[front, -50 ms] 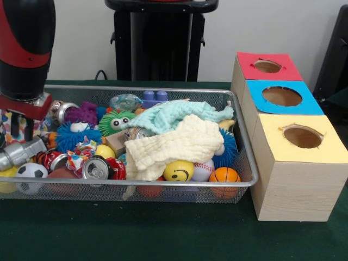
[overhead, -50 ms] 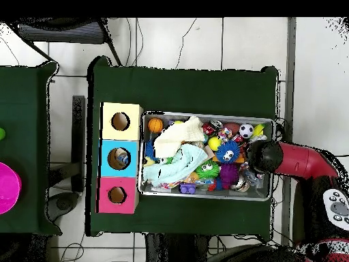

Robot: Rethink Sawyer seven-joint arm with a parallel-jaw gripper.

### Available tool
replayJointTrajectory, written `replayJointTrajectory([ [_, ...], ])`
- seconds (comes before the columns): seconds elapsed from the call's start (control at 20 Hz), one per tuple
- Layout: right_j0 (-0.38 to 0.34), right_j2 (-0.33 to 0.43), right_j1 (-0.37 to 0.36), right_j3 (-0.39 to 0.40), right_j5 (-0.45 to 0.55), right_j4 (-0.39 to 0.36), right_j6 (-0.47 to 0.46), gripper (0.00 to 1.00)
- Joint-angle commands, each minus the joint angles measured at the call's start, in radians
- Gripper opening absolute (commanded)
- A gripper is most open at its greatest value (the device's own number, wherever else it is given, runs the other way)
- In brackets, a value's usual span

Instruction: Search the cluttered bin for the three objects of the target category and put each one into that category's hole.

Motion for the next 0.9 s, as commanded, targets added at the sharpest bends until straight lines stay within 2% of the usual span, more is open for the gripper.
replayJointTrajectory([
  [0.05,0.028,0.027,0.091,-0.051,0.181,-0.061,-0.149,1.00],
  [0.3,0.031,0.028,0.106,-0.075,0.247,-0.050,-0.140,1.00],
  [0.9,0.014,0.044,0.151,-0.090,0.280,-0.056,-0.145,1.00],
])
